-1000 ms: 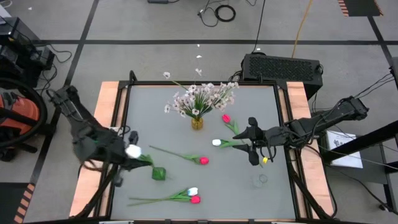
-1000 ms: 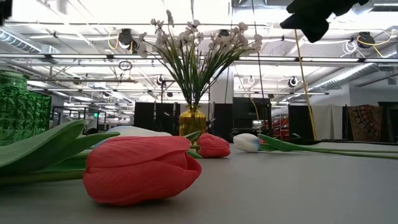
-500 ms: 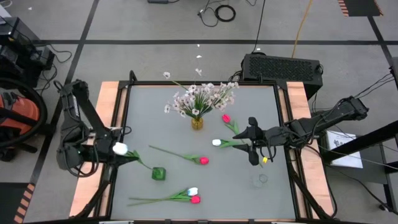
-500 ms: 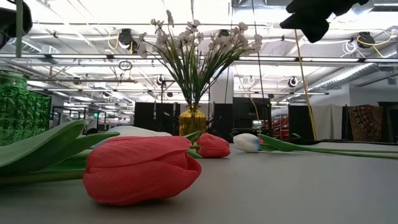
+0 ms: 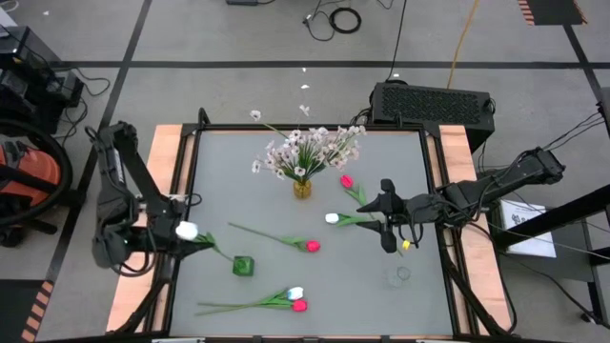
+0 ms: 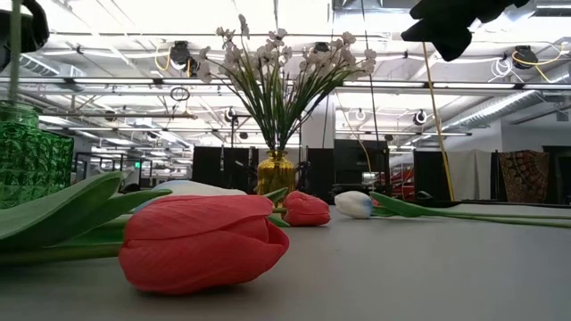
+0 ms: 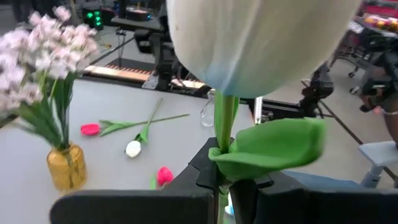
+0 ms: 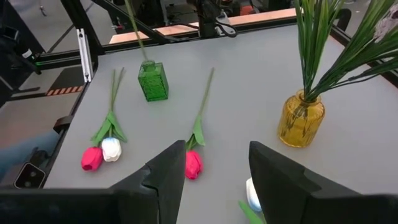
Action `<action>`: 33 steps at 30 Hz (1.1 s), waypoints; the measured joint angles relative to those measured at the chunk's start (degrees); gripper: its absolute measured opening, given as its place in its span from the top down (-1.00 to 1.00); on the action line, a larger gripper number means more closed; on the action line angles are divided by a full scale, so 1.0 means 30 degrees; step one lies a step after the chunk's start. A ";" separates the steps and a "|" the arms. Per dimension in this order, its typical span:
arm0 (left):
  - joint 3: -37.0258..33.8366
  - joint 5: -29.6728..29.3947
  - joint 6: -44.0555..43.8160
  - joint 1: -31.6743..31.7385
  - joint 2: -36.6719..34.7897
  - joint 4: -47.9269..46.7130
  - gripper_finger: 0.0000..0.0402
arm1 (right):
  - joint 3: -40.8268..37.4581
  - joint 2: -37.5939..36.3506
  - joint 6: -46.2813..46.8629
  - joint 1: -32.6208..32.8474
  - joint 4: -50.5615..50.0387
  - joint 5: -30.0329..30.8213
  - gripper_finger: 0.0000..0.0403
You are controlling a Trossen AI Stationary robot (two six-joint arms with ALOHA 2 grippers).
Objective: Sort flowers into vase by color
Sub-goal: Put the top left white flower into the green vase
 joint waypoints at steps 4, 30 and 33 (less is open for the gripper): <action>-0.0648 -0.0085 -0.0660 -0.0013 0.0000 0.0054 0.89 | 0.0000 0.0000 0.0065 0.0000 0.0000 0.0000 0.16; -0.1285 -0.0909 -0.1039 -0.0006 0.1938 -0.0446 0.87 | 0.0000 0.2042 0.0494 0.0000 -0.0454 0.0237 0.16; -0.1289 -0.0895 -0.1347 -0.0006 0.2232 -0.0380 0.78 | 0.0000 0.2633 0.0480 0.0000 -0.1173 -0.0020 0.16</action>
